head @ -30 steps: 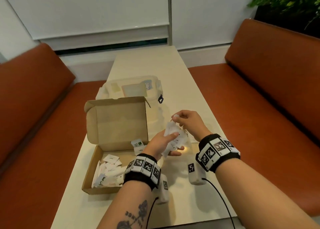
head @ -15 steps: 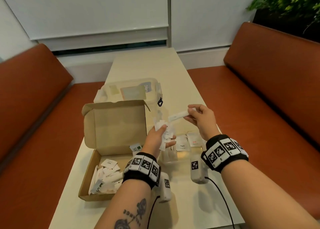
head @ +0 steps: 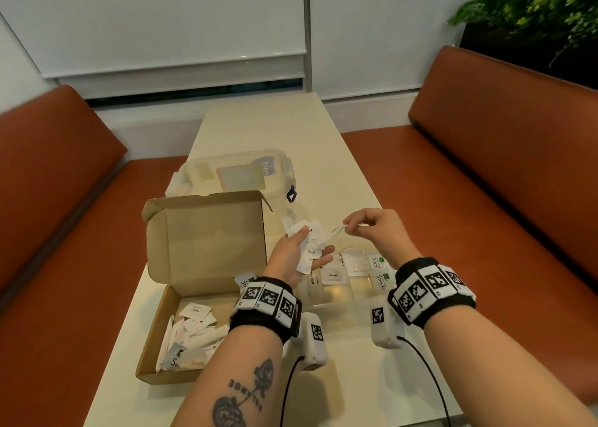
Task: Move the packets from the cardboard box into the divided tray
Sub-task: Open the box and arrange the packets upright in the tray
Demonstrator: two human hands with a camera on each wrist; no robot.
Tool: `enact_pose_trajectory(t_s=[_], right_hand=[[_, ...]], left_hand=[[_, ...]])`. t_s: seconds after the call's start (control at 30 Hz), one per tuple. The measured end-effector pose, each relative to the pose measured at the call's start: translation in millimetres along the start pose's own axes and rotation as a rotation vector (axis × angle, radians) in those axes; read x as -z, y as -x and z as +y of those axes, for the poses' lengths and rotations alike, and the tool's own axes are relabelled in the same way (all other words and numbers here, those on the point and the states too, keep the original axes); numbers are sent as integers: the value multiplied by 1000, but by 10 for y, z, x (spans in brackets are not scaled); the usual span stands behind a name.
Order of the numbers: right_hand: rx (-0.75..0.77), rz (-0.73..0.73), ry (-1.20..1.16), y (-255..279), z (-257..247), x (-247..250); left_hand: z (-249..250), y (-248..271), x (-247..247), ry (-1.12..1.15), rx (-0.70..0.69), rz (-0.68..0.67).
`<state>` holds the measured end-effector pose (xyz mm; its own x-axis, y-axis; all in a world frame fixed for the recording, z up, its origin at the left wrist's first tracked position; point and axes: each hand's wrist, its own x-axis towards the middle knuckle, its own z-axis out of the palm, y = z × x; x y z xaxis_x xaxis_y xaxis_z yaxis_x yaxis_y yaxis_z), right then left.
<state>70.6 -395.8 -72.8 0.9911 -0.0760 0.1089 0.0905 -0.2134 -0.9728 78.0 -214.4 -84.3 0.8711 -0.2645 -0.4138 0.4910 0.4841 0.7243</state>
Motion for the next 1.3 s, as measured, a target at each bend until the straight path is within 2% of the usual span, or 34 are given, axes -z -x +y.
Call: enact_pose_trajectory(t_s=[0.2, 0.33, 0.43, 0.53, 0.7, 0.83, 0.97, 1.1, 1.2, 1.3], right_hand=[[4, 28, 79, 74, 96, -10], [-12, 48, 66, 94, 123, -79], [-223, 200, -250, 76, 124, -189], [-420, 191, -404, 72, 100, -288], [-358, 112, -433, 53, 57, -375], [-293, 134, -428, 24, 33, -433], [-264, 191, -239, -14, 73, -480], [-283, 42, 146, 7, 172, -635], [-278, -79, 325, 35, 255, -809], [-243, -139, 493, 26, 299, -931]], left_hand=[[-53, 31, 18, -83, -73, -85], [-89, 43, 13, -119, -161, -15], [-119, 38, 13, -111, -236, 28], [-138, 41, 22, -127, -286, 34], [-162, 52, 103, -217, -282, 12], [-152, 60, 162, -267, -295, 27], [-125, 39, 239, -347, -372, 109], [-122, -20, 316, -445, -424, 204], [-153, -50, 342, -483, -436, 246], [-157, -68, 363, -500, -453, 277]])
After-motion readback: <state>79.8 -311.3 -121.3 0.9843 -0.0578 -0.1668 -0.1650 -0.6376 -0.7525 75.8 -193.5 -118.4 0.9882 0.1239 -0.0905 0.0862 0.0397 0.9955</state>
